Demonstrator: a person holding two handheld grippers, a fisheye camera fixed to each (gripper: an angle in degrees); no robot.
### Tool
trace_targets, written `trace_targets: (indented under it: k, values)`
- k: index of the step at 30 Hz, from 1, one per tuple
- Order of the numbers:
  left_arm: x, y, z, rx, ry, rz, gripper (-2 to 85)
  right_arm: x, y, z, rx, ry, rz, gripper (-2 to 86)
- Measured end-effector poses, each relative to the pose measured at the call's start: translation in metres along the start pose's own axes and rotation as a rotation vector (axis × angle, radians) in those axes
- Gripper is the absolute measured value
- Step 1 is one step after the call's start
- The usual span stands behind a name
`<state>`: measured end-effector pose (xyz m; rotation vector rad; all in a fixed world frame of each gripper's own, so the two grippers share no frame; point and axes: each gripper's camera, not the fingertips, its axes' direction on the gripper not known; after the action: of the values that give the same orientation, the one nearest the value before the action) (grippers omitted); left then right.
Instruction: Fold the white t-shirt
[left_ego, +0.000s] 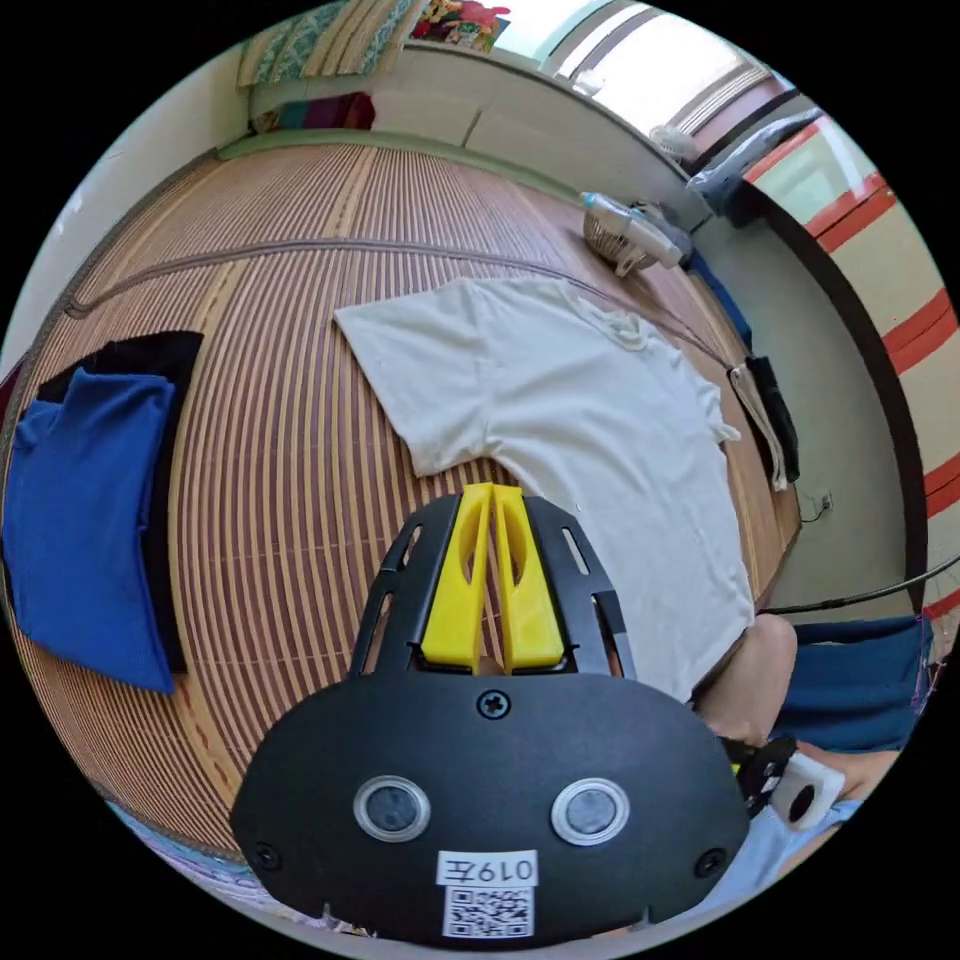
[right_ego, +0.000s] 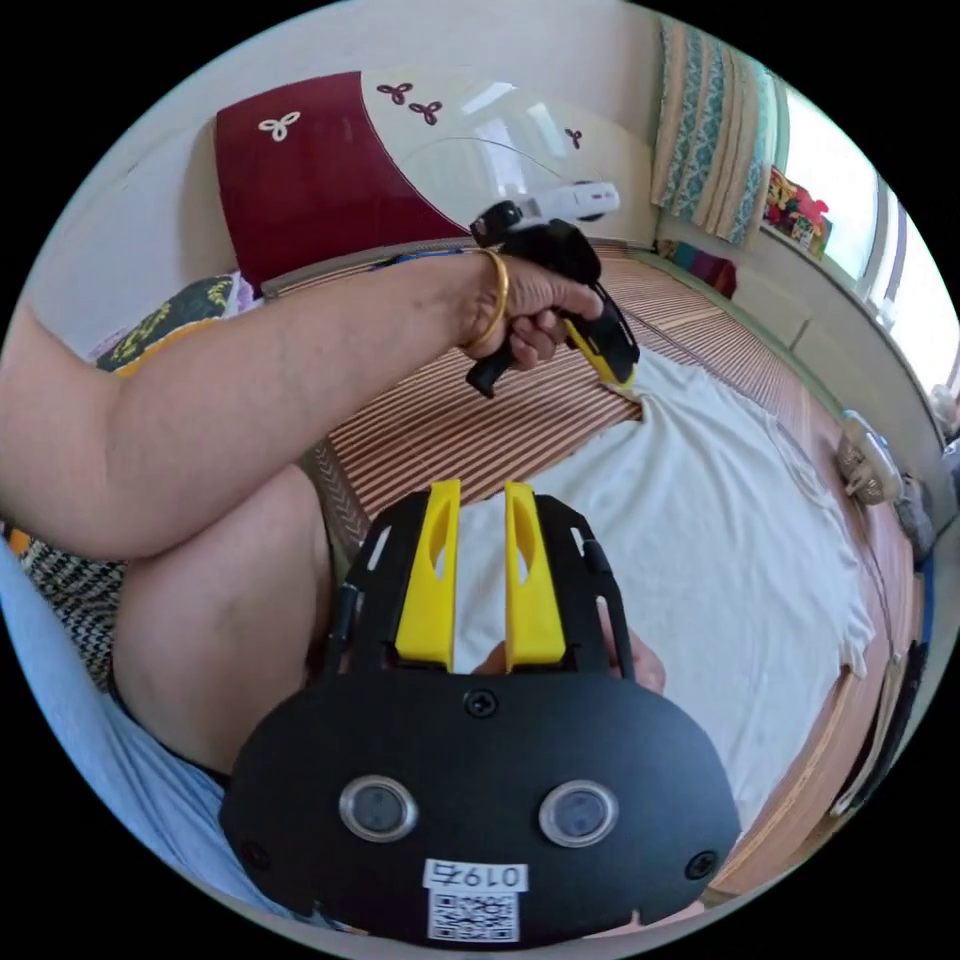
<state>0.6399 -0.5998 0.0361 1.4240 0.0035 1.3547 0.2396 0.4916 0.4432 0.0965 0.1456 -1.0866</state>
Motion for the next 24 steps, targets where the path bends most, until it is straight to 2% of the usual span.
trace_targets:
  k: [3,6,10,14,18,24]
  values:
    - [-0.028,-0.005,0.000,-0.009,0.204,-0.059,1.1,0.002,-0.004,0.001,0.010,0.183,0.013,1.9]
    - [-0.053,-0.010,0.001,-0.012,0.297,-0.117,1.2,0.049,-0.023,-0.008,0.082,0.290,0.061,-0.4]
    - [-0.052,-0.016,-0.003,-0.061,0.282,-0.028,1.1,0.144,-0.073,0.001,0.068,0.156,0.131,-0.8]
    - [-0.046,-0.021,-0.011,-0.074,0.265,0.091,0.9,0.216,-0.126,0.055,-0.066,0.011,0.144,-0.9]
    - [-0.049,-0.026,-0.011,-0.102,0.219,0.130,0.9,0.240,-0.149,0.107,-0.174,-0.018,0.147,-1.0]
    - [-0.050,-0.031,-0.013,-0.106,0.212,0.154,0.9,0.256,-0.160,0.151,-0.233,-0.078,0.171,-1.0]
